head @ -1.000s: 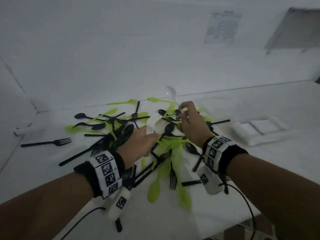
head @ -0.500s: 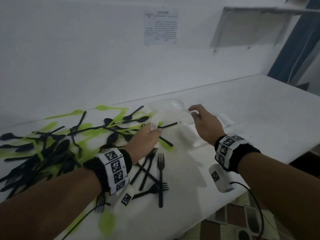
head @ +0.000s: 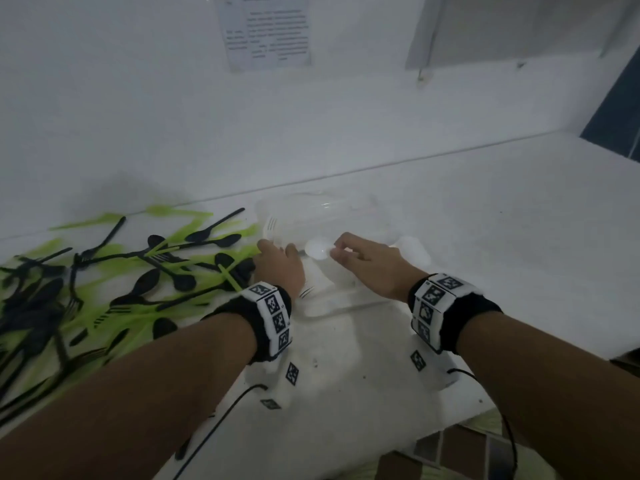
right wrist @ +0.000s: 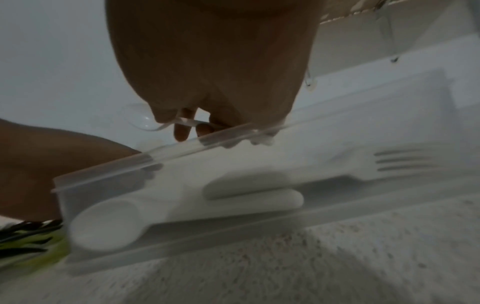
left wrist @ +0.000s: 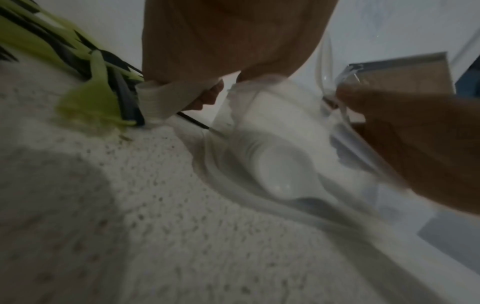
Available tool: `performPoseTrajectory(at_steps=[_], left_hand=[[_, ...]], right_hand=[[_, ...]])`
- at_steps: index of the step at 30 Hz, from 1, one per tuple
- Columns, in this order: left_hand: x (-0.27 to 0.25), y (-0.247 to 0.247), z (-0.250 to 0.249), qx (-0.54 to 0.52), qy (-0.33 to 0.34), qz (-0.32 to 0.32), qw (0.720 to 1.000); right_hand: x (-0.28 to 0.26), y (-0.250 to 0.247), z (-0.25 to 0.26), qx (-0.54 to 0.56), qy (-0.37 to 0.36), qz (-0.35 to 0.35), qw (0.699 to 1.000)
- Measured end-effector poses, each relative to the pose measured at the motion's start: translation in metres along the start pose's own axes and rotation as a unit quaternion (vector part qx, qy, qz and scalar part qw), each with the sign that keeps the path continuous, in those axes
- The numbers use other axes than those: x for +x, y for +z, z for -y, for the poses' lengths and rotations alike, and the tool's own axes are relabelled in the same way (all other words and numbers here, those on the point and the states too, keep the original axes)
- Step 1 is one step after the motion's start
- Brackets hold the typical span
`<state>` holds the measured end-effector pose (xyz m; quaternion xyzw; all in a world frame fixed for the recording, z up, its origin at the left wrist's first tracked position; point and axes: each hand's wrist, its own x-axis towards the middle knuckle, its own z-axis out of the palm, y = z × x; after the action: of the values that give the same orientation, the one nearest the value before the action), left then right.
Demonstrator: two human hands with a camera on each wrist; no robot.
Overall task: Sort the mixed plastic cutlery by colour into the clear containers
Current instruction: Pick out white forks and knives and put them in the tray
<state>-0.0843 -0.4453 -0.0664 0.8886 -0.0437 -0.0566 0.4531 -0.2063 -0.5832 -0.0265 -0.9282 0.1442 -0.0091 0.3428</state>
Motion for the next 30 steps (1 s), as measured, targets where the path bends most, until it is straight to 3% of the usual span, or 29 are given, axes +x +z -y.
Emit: performPoseTrajectory(at_steps=[5,12,22,27,30], left_hand=[[0.003,0.008,0.010,0.039,0.064,-0.010,0.997],[0.006,0.012,0.014,0.038,0.061,-0.029,0.997],[0.005,0.014,0.014,0.020,0.049,-0.038,0.998],[0.003,0.014,0.013,0.018,0.048,-0.044,0.998],[0.003,0.014,0.013,0.018,0.048,-0.042,0.998]], right_hand=[[0.010,0.007,-0.007,-0.070,-0.047,0.021,0.996],[0.009,0.005,-0.012,0.019,-0.064,0.045,0.997],[0.014,-0.002,-0.003,-0.077,-0.131,0.132,0.980],[0.021,-0.012,0.024,-0.123,-0.103,0.237,0.958],[0.025,-0.009,0.036,-0.168,-0.099,0.235,0.952]])
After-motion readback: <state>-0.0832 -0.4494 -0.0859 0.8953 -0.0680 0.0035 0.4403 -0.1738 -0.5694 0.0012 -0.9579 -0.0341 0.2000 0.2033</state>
